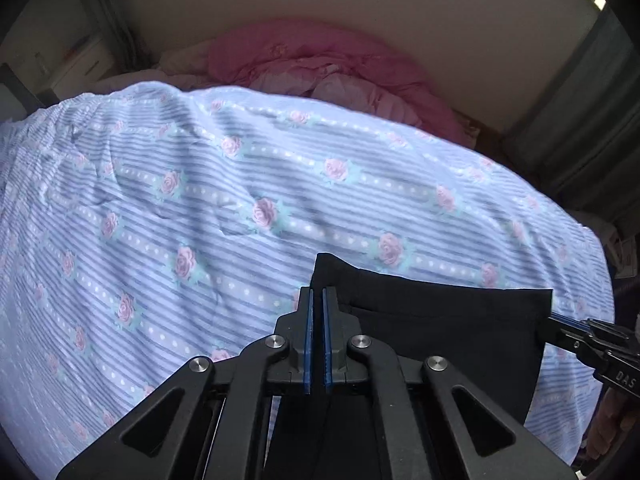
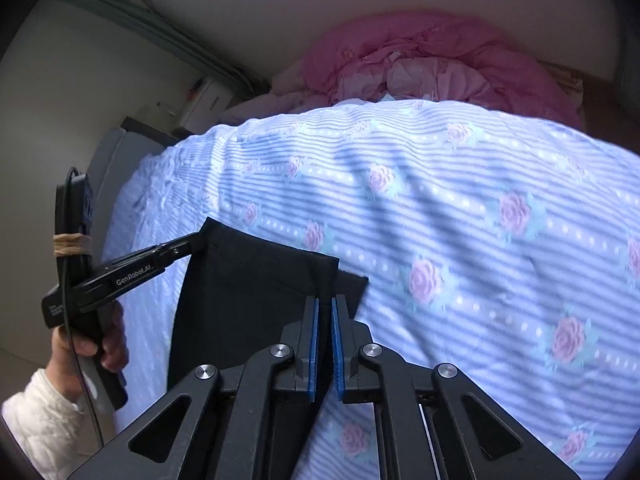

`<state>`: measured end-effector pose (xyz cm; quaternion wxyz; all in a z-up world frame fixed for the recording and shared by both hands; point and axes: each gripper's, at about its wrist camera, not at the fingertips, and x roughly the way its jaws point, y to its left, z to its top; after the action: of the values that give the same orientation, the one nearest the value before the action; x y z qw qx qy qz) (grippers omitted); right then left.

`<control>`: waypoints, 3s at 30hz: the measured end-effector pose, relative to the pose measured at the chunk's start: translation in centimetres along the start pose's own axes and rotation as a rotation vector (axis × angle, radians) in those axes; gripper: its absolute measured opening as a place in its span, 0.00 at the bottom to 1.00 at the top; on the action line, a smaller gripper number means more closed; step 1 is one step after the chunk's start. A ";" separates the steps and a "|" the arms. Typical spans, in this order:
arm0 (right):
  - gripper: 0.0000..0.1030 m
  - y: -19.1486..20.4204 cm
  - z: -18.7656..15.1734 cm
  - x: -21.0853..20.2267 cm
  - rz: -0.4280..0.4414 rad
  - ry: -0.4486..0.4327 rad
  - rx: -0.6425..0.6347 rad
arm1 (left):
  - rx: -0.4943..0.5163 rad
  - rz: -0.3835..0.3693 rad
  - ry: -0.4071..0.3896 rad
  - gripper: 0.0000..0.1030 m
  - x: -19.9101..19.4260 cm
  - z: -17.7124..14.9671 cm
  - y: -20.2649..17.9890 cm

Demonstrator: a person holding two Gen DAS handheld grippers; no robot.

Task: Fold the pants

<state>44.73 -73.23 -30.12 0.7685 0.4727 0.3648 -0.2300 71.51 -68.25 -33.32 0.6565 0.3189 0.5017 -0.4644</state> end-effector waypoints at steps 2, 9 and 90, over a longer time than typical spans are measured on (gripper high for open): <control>0.09 -0.4 -0.1 0.3 -0.017 0.021 0.018 | 0.012 0.002 0.014 0.08 0.5 -0.1 -0.1; 0.33 -2.7 0.2 1.1 0.046 0.038 0.120 | -0.022 -0.055 0.006 0.39 -0.1 0.8 1.4; 0.34 24.8 -39.7 -4.7 -0.103 0.585 -0.878 | -0.863 -0.188 -0.035 0.50 -19.0 -55.1 12.6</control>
<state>45.46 -26.63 -23.98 0.7481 0.1324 0.6485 0.0485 62.01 -9.41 -31.91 0.6929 -0.0396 0.6652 -0.2754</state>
